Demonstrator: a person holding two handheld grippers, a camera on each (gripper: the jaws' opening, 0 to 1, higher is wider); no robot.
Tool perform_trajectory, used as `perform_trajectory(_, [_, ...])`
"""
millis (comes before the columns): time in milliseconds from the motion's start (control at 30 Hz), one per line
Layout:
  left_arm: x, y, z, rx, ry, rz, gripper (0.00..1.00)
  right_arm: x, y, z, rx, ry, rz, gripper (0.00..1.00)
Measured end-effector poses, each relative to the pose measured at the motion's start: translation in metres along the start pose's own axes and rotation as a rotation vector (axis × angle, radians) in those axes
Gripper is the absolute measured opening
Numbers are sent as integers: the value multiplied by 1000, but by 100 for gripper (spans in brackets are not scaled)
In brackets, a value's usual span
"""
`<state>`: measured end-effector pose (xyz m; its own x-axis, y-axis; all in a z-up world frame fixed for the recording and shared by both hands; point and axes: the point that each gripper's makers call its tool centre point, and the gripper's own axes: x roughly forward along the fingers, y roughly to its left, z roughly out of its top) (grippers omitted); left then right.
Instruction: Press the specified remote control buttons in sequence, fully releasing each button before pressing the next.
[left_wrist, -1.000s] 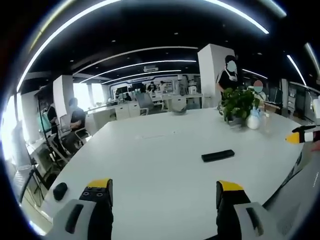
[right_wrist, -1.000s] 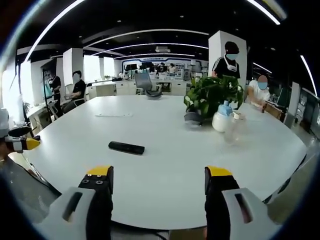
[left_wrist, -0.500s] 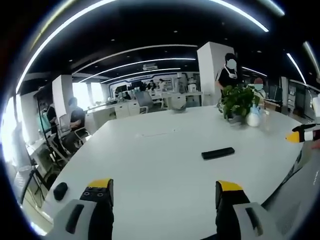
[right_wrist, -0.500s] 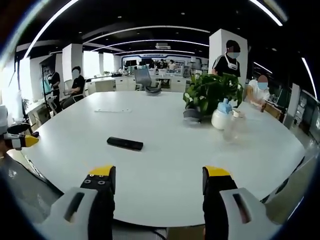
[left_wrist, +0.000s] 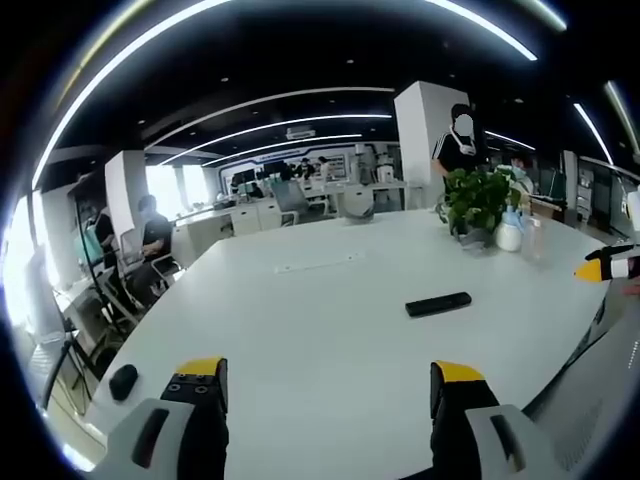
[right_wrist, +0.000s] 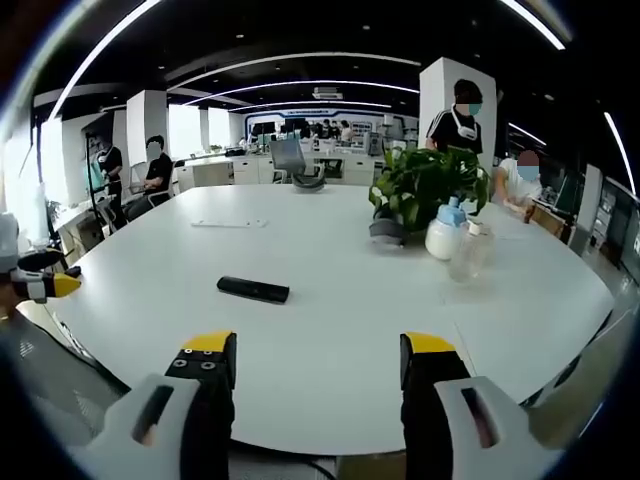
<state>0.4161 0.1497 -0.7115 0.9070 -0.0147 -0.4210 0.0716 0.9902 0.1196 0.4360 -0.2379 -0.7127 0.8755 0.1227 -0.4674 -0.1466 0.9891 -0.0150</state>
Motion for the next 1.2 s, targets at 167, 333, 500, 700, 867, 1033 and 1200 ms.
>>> perform_trajectory(167, [0,1,-1,-2,5,3,86,1,1,-1,-6,8,3,69])
perform_trajectory(333, [0,2,-1,-3,9,11,86,-1,0,1,9,-4,0,66])
perform_trajectory(500, [-1,4,0,-10,3,20,85,-1,2,1,8,2,14,62])
perform_trajectory(700, [-2,9,2,-33,-14,36,82,-1,1,3,18,-14,17,62])
perform_trajectory(867, [-1,3,1,-12,-4,8,75,1,0,2,19,-7,18,60])
perform_trajectory(1033, [-1,2,-1,-10,9,5,75,3,0,0,16,2,24,59])
perform_trajectory(1200, [-1,5,-2,-23,13,17,75,2,-1,-1,20,2,20,58])
